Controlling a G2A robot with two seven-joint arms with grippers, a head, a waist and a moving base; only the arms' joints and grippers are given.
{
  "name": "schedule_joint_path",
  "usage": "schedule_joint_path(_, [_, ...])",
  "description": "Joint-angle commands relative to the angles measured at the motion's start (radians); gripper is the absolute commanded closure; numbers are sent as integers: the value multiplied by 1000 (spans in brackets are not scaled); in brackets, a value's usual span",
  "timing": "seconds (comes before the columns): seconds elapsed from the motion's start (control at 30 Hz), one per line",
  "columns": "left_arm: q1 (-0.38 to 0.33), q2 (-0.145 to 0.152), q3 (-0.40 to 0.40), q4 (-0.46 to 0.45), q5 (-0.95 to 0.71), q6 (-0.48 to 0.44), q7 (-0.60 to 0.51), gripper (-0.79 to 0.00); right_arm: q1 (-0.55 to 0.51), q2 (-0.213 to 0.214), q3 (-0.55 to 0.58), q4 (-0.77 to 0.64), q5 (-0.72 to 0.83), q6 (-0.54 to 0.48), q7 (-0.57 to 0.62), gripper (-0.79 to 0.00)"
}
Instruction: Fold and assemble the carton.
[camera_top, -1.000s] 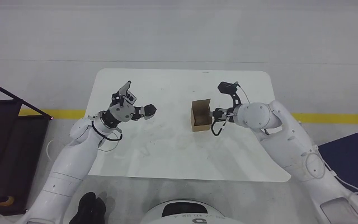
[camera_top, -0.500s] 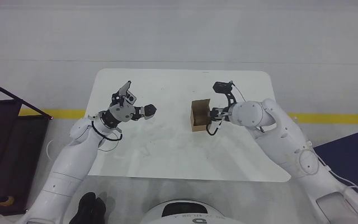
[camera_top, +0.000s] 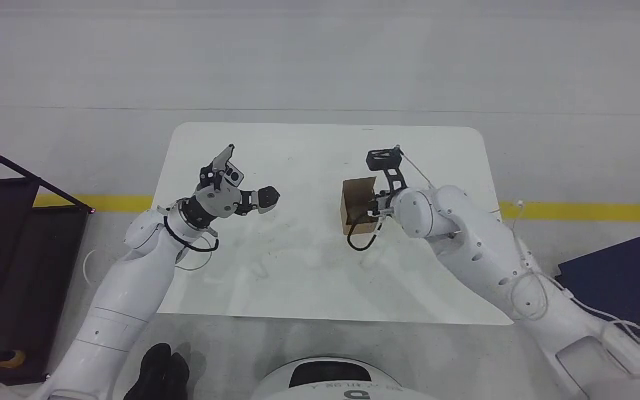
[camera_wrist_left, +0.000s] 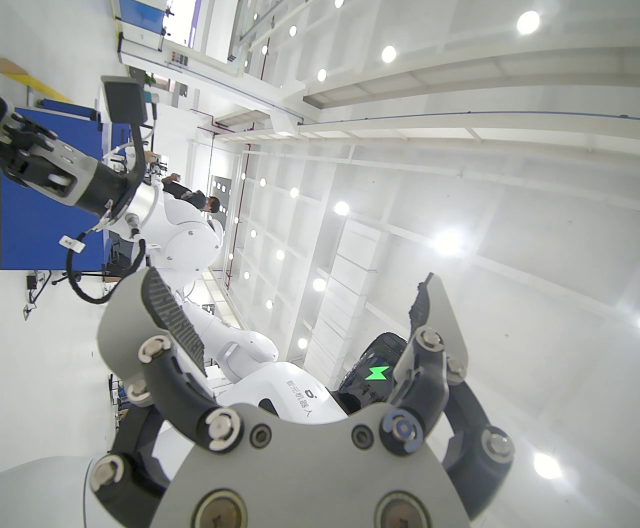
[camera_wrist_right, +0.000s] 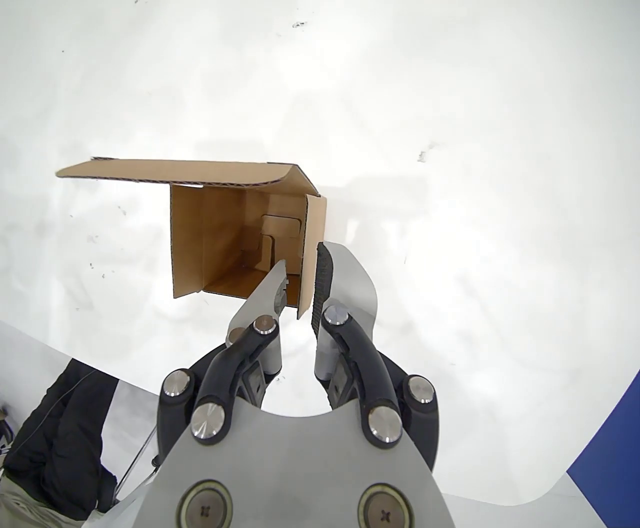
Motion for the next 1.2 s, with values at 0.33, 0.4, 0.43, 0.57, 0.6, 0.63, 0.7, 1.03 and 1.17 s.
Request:
schedule_joint_path(0.33, [0,0,0,0,0,0,0,-785,26,-35,-75,44,-141,61,28,0])
schedule_joint_path(0.4, [0,0,0,0,0,0,0,-785,29,-38,-84,49,-182,77,39,0])
schedule_joint_path(0.43, [0,0,0,0,0,0,0,-785,31,-40,-89,51,-207,84,50,0])
schedule_joint_path(0.57, [0,0,0,0,0,0,0,-785,39,-43,-103,58,-307,91,95,0])
schedule_joint_path(0.6, [0,0,0,0,0,0,0,-785,40,-44,-100,62,-321,84,103,0])
schedule_joint_path(0.63, [0,0,0,0,0,0,0,-785,42,-44,-98,67,-340,77,109,0])
schedule_joint_path(0.7, [0,0,0,0,0,0,0,-785,44,-46,-96,83,-386,58,129,0])
schedule_joint_path(1.03, [0,0,0,0,0,0,0,-785,29,-87,-91,143,-645,-47,233,0])
schedule_joint_path(1.17, [0,0,0,0,0,0,0,-785,4,-117,-74,153,-740,-81,268,0])
